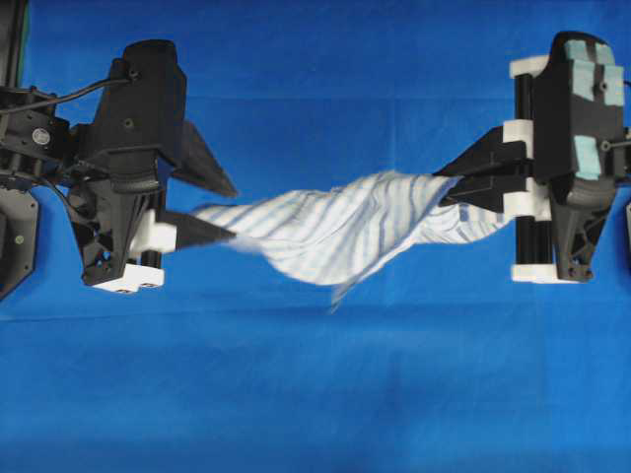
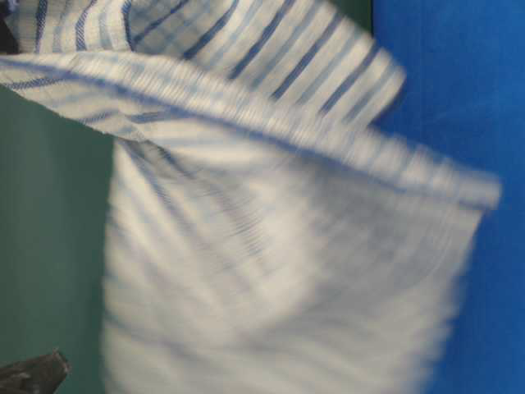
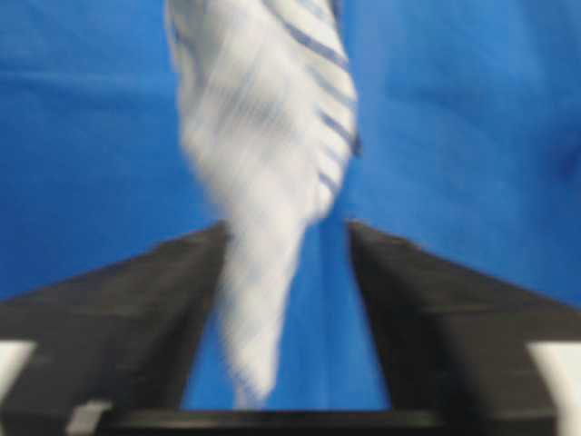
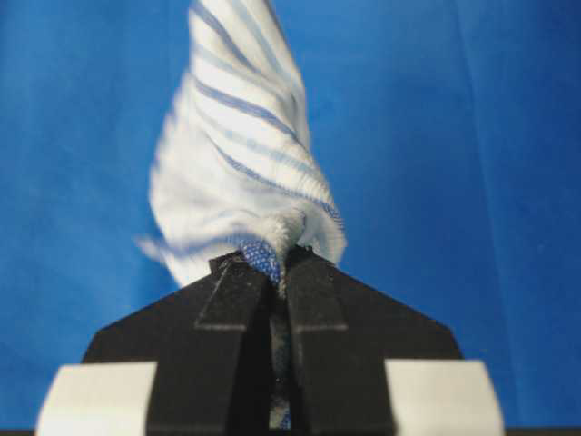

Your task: Lift the towel with both arms.

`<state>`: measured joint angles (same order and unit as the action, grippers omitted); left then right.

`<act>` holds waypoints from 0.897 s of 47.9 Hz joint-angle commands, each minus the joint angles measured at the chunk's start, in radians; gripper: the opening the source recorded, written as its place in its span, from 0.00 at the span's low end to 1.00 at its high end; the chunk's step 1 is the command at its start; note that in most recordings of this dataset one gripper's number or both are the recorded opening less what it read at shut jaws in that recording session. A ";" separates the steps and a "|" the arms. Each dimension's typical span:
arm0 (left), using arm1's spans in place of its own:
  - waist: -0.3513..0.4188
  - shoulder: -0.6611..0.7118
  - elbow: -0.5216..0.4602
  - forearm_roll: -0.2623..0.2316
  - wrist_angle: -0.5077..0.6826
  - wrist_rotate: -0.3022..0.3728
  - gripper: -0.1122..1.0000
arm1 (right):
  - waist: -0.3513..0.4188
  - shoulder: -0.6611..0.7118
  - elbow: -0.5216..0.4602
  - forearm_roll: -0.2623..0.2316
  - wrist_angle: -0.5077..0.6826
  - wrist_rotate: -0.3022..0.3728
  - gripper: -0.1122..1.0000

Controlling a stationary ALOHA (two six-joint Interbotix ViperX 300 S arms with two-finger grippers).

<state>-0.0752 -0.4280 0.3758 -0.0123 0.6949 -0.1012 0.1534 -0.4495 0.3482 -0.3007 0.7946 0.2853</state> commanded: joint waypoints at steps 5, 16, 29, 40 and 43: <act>-0.003 -0.021 -0.017 -0.005 -0.015 -0.002 0.79 | 0.003 -0.006 -0.018 0.000 -0.008 0.005 0.23; -0.003 -0.023 -0.011 -0.005 -0.014 -0.026 0.78 | 0.003 -0.003 -0.003 -0.012 -0.008 0.003 0.73; -0.009 -0.006 0.051 -0.005 -0.041 -0.028 0.78 | 0.005 0.000 0.043 -0.005 -0.044 0.012 0.72; -0.034 0.023 0.153 -0.008 -0.178 -0.028 0.78 | 0.005 0.015 0.140 -0.002 -0.152 0.074 0.72; -0.038 0.040 0.190 -0.011 -0.235 -0.028 0.78 | 0.005 0.031 0.176 -0.002 -0.201 0.097 0.72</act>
<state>-0.1074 -0.3958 0.5461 -0.0184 0.5185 -0.1289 0.1549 -0.4280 0.5031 -0.3037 0.6489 0.3651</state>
